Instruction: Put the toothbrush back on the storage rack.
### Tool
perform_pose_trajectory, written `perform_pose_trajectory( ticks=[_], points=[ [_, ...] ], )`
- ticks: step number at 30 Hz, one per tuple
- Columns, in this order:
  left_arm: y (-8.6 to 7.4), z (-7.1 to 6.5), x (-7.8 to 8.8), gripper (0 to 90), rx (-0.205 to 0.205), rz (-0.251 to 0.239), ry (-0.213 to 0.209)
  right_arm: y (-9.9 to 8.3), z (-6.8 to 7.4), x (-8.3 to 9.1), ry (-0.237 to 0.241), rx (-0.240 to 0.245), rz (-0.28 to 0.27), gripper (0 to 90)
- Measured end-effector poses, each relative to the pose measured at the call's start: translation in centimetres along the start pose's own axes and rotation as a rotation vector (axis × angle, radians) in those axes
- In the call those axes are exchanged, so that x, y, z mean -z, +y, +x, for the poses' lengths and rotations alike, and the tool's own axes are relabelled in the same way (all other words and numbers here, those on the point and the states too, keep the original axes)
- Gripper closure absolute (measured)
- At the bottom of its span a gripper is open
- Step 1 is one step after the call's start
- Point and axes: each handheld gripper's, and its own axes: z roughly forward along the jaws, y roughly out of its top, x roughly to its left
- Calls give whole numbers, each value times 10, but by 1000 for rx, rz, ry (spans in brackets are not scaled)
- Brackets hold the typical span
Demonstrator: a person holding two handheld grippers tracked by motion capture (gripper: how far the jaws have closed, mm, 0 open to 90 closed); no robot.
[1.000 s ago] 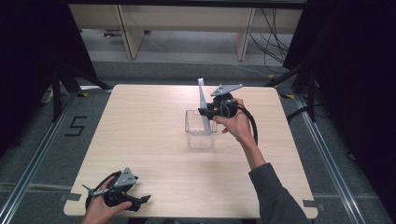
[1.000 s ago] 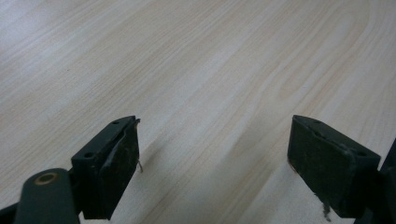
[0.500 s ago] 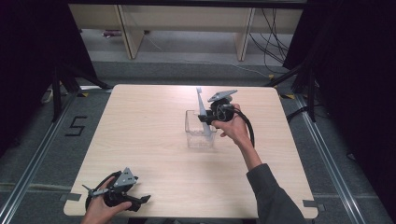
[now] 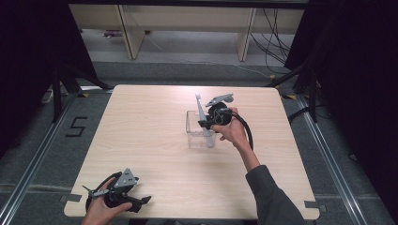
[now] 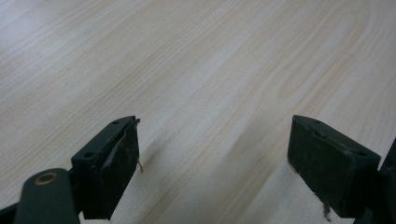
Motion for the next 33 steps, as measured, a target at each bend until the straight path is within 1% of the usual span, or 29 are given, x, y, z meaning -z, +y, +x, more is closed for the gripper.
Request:
perform_pose_trajectory(
  ticks=[1,2,3,4,5,7,8,9,10,11,12,13,14,16,18,19,20,21,22,23,24,25,26,27,28,29,31,32,33],
  points=[
    [0,0,0,164,-2,3,2,0,1,-2,-7,-15,-3,670],
    [0,0,0,164,-3,6,6,2,1,-1,0,6,8,670],
    [0,0,0,164,-1,4,12,2,2,-1,-1,-4,18,670],
    [0,1,0,163,-5,4,16,3,2,-4,-14,9,-1,670],
    [0,1,0,163,-5,4,16,4,2,-4,-5,13,19,669],
    [0,1,1,164,-9,3,18,6,4,-6,-7,7,30,669],
    [0,1,1,163,-11,1,10,7,3,-9,-20,30,8,669],
    [0,1,1,164,-12,0,10,8,4,-9,-17,14,20,669],
    [0,1,1,163,-13,1,10,8,4,-10,-5,10,27,669],
    [1,3,-1,164,-30,3,-34,9,3,-13,-10,30,14,668],
    [1,3,0,164,-20,9,-1,10,5,-11,-10,10,40,668],
    [1,3,0,164,-20,9,-1,10,5,-11,-10,10,40,668],
    [0,1,1,164,-16,3,10,12,6,-12,-9,7,55,668],
    [1,1,1,164,-13,14,7,13,8,-15,-17,16,50,668],
    [1,1,1,163,-13,11,9,14,8,-15,-15,19,54,668],
    [0,0,1,164,-12,0,11,16,7,-17,-29,28,72,668],
    [0,0,1,164,-12,0,11,16,7,-17,-29,28,72,668],
    [0,1,0,164,-10,-5,13,17,9,-18,-31,18,80,667],
    [0,1,0,164,-10,-5,13,18,11,-19,-28,-4,83,667],
    [1,1,1,164,-14,8,8,19,11,-19,-27,-5,96,667],
    [1,1,1,164,-14,8,8,19,11,-19,-27,-5,96,667],
    [0,1,1,164,-15,1,9,21,15,-19,-46,-39,133,667],
    [0,1,1,164,-15,1,9,21,15,-19,-46,-39,133,667],
    [0,1,1,164,-15,0,9,22,14,-22,-47,-12,130,666],
    [0,1,1,164,-15,0,9,22,16,-21,-55,-39,148,666],
    [0,1,1,164,-13,-1,9,22,15,-23,-52,-17,140,666],
    [0,0,1,164,-9,-5,4,23,15,-25,-51,-11,146,666],
    [0,0,1,163,-11,-3,2,23,15,-25,-54,-21,146,666],
    [0,0,1,163,-12,-3,2,23,17,-25,-67,-44,161,666]
  ],
)
